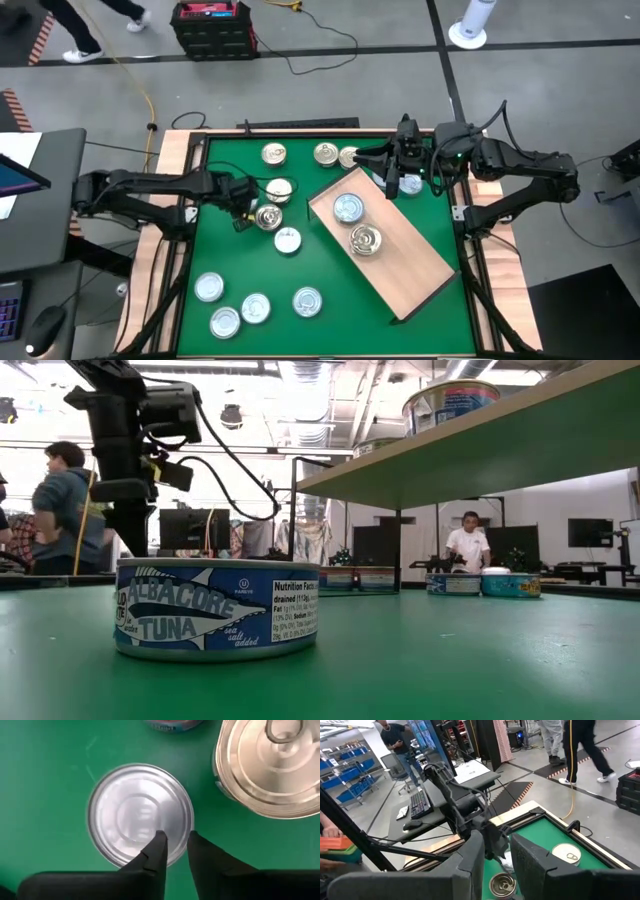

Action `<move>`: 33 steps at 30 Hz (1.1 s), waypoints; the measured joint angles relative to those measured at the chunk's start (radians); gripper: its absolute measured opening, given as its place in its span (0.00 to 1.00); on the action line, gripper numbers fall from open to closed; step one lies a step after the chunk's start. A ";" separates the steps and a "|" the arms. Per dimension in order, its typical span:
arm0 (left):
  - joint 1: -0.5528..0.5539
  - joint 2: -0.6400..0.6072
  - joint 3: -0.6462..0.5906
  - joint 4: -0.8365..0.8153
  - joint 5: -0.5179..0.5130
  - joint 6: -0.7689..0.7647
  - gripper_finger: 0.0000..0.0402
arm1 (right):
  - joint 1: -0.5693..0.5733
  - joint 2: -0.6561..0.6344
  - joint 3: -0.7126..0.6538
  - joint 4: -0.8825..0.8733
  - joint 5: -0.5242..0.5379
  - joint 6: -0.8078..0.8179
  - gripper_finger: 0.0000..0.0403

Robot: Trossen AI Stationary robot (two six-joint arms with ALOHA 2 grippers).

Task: Stack canned seafood by type on shelf
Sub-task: Put the light green tuna can on the shelf

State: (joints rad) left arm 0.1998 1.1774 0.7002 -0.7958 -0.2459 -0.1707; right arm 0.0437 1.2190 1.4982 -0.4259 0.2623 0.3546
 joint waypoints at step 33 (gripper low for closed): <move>-0.110 0.312 0.064 -0.112 -0.185 -0.018 0.29 | 0.015 0.000 0.000 0.017 -0.003 0.014 0.30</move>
State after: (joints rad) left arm 0.0895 1.4891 0.7643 -0.9081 -0.4305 -0.1890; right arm 0.0586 1.2186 1.4979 -0.4088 0.2596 0.3687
